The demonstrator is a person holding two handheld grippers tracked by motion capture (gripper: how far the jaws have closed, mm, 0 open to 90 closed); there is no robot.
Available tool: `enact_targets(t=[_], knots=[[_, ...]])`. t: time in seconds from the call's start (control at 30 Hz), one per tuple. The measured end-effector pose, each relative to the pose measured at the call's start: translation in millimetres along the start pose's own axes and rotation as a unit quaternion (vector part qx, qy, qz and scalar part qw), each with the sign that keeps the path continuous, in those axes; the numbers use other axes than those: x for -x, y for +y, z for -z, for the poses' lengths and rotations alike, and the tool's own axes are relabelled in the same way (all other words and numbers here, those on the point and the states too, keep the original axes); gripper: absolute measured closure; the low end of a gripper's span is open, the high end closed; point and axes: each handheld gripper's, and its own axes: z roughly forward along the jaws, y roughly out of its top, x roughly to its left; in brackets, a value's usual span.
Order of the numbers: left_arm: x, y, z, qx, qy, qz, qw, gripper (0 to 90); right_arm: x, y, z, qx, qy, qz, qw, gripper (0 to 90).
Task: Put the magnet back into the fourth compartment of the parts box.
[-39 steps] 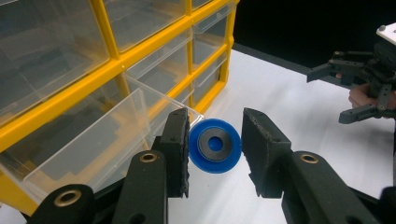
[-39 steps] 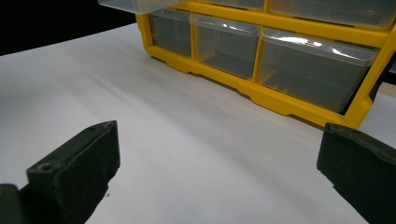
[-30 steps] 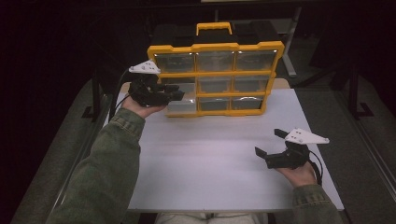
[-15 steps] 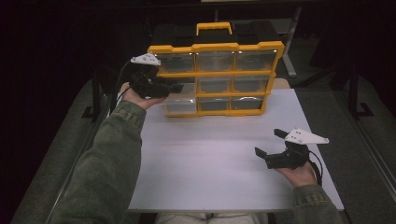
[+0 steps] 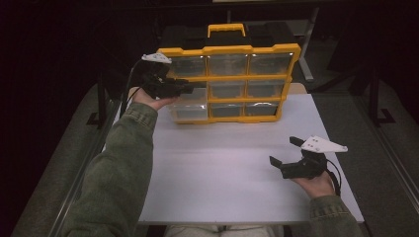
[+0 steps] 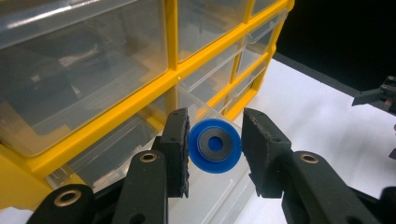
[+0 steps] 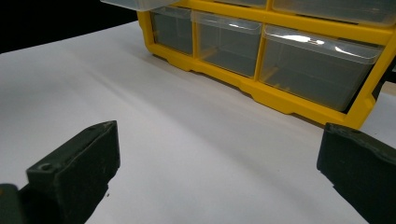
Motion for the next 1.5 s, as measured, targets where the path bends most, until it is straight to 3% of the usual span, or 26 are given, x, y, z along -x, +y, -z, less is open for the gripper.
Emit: enact_targets(t=[0.2, 0.53, 0.67, 0.77, 0.9, 1.5], knots=[[-4.4, -0.7, -4.8, -0.002, -0.001, 0.015, 0.9999, 61.3, -0.4, -0.1, -0.2, 0.0, 0.0, 0.002, 1.0, 0.0], [-2.4, -0.4, -0.4, 0.014, -0.028, 0.017, 0.9994, 24.4, -0.2, -0.4, -0.1, -0.002, -0.001, 0.002, 1.0, 0.0], [-2.2, -1.3, 4.4, 0.029, -0.038, 0.025, 0.9985, 17.6, -0.6, -0.4, -0.2, -0.002, 0.0, 0.002, 1.0, 0.0], [0.7, -3.5, 6.6, 0.033, -0.037, 0.018, 0.9986, 14.8, -0.3, -0.4, -0.1, -0.002, -0.001, 0.001, 1.0, 0.0], [3.6, -4.7, 8.2, 0.033, -0.031, 0.016, 0.9988, 2.5, -0.2, -0.4, -0.3, -0.004, 0.0, 0.0, 1.0, 0.0], [18.2, -20.7, 29.6, 0.078, -0.051, 0.0, 0.9956, 0.0, -1.2, -0.7, -0.7, -0.005, 0.001, 0.004, 1.0, 0.0]])
